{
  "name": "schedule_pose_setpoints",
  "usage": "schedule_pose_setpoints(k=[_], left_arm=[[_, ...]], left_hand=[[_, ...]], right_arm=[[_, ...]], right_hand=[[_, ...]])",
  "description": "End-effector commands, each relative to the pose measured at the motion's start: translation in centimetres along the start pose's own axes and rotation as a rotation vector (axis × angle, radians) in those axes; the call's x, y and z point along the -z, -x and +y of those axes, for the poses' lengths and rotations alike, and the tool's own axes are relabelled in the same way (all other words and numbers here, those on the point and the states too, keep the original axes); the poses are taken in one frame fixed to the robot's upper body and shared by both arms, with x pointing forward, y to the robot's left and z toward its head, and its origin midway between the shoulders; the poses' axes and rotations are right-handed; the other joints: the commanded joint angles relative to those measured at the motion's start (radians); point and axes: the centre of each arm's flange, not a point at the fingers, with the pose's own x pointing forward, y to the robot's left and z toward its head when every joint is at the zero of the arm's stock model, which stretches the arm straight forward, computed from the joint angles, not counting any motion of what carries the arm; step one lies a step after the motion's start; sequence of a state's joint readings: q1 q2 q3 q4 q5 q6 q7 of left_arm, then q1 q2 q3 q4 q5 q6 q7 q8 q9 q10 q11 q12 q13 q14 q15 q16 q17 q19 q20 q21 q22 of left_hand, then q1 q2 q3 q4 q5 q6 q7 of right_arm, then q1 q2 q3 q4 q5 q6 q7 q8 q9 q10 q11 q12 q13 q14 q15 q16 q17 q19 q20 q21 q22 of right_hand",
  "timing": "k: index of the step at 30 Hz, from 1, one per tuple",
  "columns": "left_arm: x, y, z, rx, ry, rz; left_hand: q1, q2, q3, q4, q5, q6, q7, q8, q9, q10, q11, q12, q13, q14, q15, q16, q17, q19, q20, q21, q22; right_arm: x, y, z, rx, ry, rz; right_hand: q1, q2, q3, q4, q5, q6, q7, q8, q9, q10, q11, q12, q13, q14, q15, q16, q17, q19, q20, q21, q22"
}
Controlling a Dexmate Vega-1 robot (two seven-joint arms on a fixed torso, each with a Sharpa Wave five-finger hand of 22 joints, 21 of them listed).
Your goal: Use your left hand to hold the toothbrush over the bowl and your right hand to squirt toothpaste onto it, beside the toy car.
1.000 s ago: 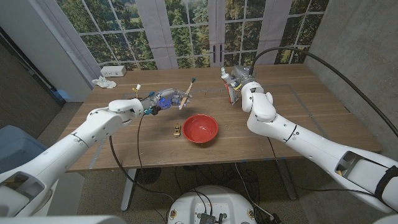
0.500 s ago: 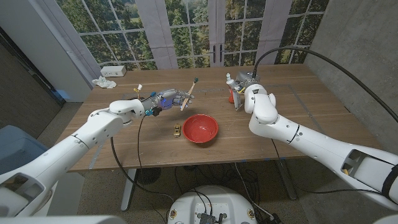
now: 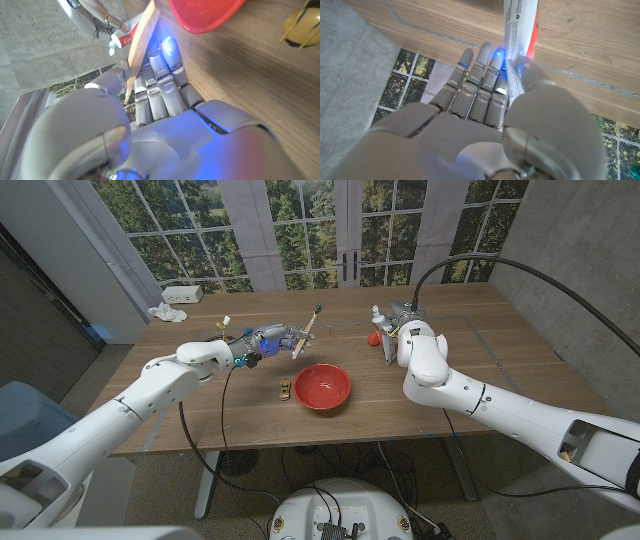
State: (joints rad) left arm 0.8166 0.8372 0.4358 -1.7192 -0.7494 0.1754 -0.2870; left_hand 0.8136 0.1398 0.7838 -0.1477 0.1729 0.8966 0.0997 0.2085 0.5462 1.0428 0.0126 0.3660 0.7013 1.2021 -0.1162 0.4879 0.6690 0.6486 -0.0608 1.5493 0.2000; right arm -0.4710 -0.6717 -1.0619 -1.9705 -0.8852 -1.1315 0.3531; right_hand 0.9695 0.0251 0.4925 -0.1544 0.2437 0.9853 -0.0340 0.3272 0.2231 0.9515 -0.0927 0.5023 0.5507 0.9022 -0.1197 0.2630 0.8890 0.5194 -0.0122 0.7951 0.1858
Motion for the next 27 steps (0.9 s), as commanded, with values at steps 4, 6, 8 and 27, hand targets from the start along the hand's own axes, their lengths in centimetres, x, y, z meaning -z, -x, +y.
schedule_pose_setpoints(k=[4,6,8,27], left_arm=[[-0.1,0.6,-0.4,0.007,-0.012,-0.005],[-0.1,0.7,-0.5,0.009,-0.012,-0.006],[-0.1,0.8,-0.6,0.009,-0.012,-0.008],[-0.2,1.4,-1.6,0.011,-0.019,-0.016]], left_hand=[[0.042,0.047,0.015,0.007,0.006,0.023,-0.020,0.009,-0.001,0.207,-0.203,-0.010,-0.001,0.070,-0.110,0.004,0.004,-0.003,-0.148,0.003,0.000],[0.042,0.048,0.015,0.007,0.006,0.023,-0.020,0.010,-0.001,0.209,-0.203,-0.012,-0.003,0.069,-0.110,0.003,0.004,-0.003,-0.149,0.003,0.000],[0.042,0.048,0.015,0.006,0.006,0.022,-0.020,0.009,-0.002,0.209,-0.203,-0.012,-0.001,0.070,-0.110,0.004,0.004,-0.003,-0.149,0.003,0.000],[0.041,0.048,0.016,0.005,0.006,0.022,-0.020,0.012,-0.007,0.215,-0.206,-0.021,0.004,0.070,-0.110,0.004,0.003,-0.003,-0.149,0.003,0.000]], right_arm=[[0.4,0.8,1.0,-0.037,0.054,0.041],[0.5,0.8,1.0,-0.040,0.067,0.049],[0.4,0.9,1.1,-0.040,0.084,0.056],[1.0,2.1,1.9,-0.103,0.144,0.091]], right_hand=[[-0.012,-0.002,-0.003,0.001,-0.003,-0.001,-0.002,-0.004,-0.001,0.004,0.001,-0.008,0.005,0.007,-0.060,0.013,-0.001,0.004,0.003,0.008,0.003],[-0.012,-0.002,-0.003,0.000,-0.003,-0.001,-0.001,-0.004,-0.001,0.005,0.000,-0.009,0.004,0.007,-0.061,0.014,-0.001,0.005,0.004,0.009,0.003],[-0.012,-0.002,-0.002,0.000,-0.003,-0.002,-0.001,-0.005,-0.001,0.006,0.002,-0.010,0.005,0.007,-0.061,0.013,-0.003,0.005,0.004,0.010,0.003],[-0.031,-0.009,-0.021,-0.003,-0.012,-0.107,-0.002,-0.047,-0.004,-0.097,0.010,-0.084,-0.002,-0.068,-0.042,-0.006,-0.021,-0.017,0.014,0.012,0.000]])
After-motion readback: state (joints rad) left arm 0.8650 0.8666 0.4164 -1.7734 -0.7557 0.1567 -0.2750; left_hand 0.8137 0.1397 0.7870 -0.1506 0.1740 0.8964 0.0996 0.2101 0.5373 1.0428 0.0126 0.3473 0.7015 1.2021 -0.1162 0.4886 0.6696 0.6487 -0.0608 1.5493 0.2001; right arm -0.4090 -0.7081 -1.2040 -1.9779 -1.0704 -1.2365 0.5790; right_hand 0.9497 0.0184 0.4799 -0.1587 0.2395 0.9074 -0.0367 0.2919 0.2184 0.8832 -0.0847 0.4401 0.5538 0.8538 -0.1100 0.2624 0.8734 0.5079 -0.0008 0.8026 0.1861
